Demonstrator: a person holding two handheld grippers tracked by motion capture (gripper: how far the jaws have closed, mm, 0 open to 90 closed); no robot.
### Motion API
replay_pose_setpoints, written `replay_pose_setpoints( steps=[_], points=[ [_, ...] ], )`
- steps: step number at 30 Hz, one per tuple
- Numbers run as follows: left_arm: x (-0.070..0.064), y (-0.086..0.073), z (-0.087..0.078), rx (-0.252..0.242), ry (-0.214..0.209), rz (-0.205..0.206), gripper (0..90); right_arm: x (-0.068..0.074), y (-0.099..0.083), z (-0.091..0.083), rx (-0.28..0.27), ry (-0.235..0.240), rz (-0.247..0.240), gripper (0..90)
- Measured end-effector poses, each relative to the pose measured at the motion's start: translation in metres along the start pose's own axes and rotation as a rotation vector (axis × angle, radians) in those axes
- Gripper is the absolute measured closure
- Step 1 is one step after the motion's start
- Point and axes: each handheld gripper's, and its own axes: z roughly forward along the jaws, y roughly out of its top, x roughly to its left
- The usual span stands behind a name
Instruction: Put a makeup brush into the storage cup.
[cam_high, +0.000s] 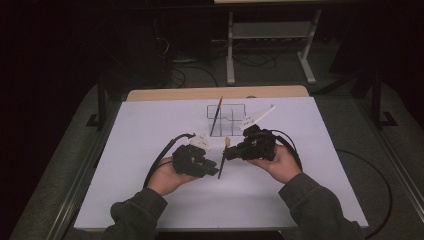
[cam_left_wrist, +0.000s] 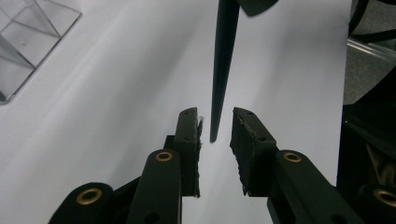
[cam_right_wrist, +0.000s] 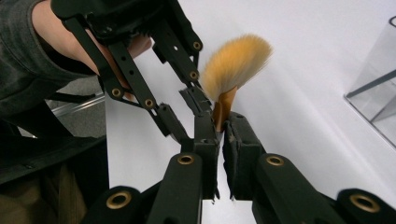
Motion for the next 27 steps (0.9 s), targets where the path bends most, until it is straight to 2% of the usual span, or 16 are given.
replay_pose_setpoints(
  steps=[9,11,12,19,27],
  points=[
    [0.003,-0.009,-0.009,-0.025,0.018,-0.016,69.3,-0.002,-0.001,-0.006,0.026,-0.024,0.001,83.3],
    [0.004,-0.01,-0.01,-0.025,0.019,-0.009,69.1,-0.002,-0.001,-0.007,0.028,-0.031,-0.004,83.3],
    [0.003,-0.011,-0.01,-0.033,0.013,-0.022,69.0,-0.002,-0.001,-0.007,0.029,-0.031,-0.003,83.3],
    [0.002,-0.011,-0.013,-0.041,0.017,-0.005,68.5,-0.006,-0.003,-0.013,0.039,-0.049,0.008,83.3],
    [0.002,-0.014,-0.015,-0.049,0.026,-0.009,66.4,-0.01,-0.006,-0.021,0.043,-0.071,0.016,83.3]
  ],
)
